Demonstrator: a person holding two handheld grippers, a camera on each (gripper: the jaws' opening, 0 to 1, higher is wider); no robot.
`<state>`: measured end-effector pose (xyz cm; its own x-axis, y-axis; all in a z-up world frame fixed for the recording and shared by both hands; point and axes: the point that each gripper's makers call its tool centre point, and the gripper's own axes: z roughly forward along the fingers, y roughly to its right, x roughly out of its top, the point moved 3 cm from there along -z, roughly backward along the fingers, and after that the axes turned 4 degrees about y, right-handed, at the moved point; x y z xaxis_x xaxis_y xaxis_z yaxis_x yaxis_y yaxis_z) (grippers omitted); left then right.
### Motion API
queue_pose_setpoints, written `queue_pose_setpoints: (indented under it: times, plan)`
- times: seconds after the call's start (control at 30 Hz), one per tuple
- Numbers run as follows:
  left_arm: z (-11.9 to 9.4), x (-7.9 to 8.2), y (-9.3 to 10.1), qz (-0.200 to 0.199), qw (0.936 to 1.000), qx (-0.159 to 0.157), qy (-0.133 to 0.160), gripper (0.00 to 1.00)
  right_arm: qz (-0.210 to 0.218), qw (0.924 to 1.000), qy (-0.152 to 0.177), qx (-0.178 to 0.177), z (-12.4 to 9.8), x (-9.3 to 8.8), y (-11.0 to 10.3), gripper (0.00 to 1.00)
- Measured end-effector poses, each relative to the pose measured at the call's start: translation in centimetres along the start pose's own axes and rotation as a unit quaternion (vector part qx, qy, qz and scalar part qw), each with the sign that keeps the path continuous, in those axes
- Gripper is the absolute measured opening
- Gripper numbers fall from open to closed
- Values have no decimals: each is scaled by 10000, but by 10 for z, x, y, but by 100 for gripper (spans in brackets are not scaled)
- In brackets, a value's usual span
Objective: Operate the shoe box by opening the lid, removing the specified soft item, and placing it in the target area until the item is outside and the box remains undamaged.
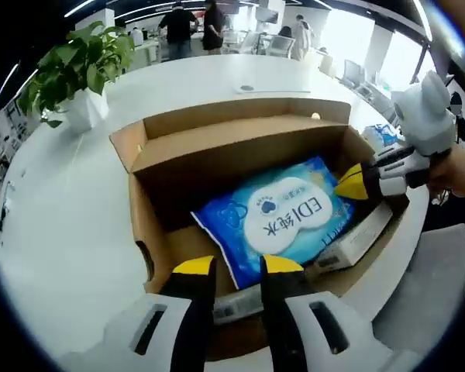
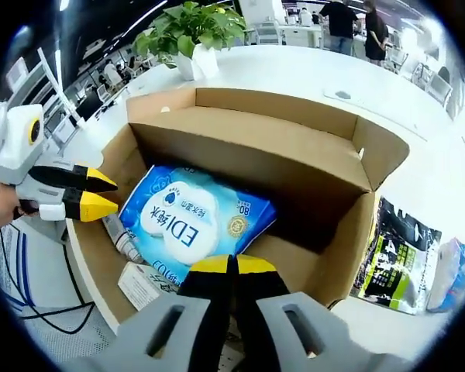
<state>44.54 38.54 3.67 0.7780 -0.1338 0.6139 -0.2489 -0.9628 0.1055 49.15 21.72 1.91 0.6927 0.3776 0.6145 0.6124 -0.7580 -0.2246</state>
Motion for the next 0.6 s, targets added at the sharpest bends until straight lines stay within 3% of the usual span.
queue_pose_setpoints:
  times: [0.43,0.6]
  plan:
    - [21,-15,-1,-157,9984,2,-536,15,34,10000,-33,37,0,0,-1,0]
    - [23,-15,-1,-239,9981,14,-560,11,-23,10000,-76,35,0,-1,-1,0]
